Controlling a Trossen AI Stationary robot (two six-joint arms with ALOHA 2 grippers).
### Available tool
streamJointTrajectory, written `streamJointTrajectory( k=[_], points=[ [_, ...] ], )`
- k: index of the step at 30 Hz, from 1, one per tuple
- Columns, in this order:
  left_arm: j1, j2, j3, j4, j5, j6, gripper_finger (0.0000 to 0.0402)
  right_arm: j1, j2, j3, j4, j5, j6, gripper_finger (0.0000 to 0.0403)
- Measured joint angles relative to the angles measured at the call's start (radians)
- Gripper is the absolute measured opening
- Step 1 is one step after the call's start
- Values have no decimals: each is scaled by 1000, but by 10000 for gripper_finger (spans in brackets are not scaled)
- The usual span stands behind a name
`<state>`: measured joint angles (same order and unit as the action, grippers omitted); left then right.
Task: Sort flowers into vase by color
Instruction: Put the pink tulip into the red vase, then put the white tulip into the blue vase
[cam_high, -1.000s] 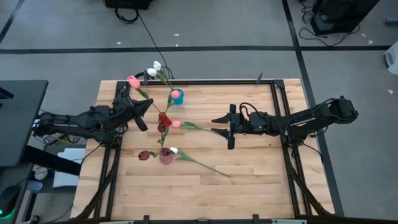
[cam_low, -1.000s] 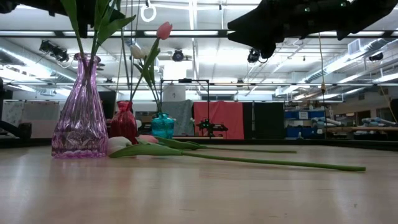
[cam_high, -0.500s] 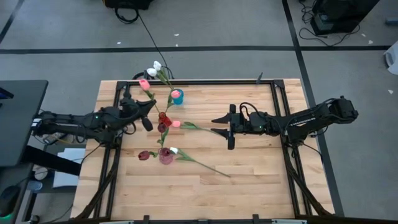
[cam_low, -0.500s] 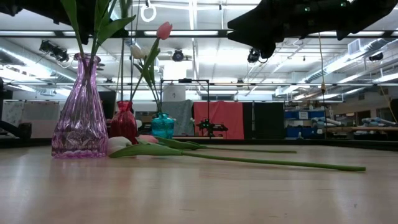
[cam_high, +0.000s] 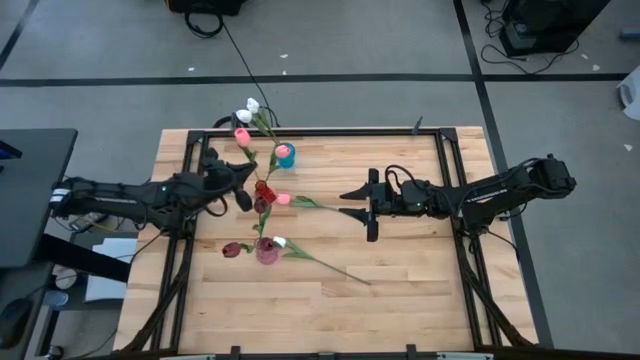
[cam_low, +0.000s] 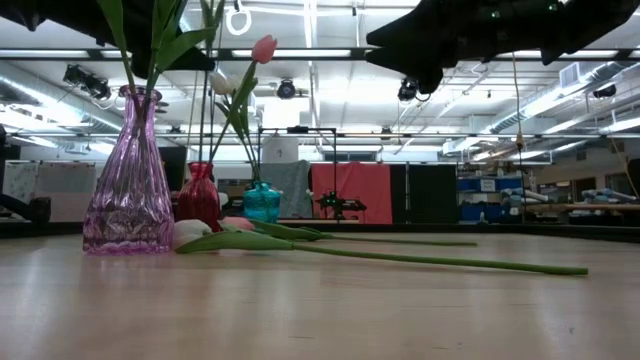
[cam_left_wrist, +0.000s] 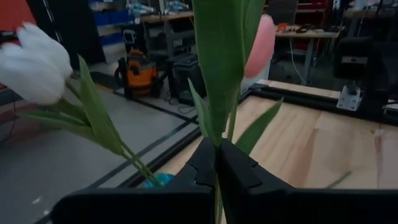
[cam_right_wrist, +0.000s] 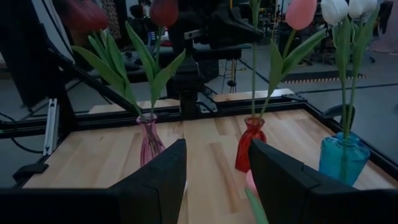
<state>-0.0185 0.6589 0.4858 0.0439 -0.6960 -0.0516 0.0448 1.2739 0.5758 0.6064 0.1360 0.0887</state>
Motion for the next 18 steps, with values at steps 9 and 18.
streamJointTrajectory(
  k=[9, 18],
  points=[
    [0, 75, 0, -21, 10, -83, 81, -14, 0, 0, 15, -76, 40, 184],
    [0, 7, 0, -99, 58, -87, 229, -62, 0, 4, -30, -106, 122, 182]
  ],
)
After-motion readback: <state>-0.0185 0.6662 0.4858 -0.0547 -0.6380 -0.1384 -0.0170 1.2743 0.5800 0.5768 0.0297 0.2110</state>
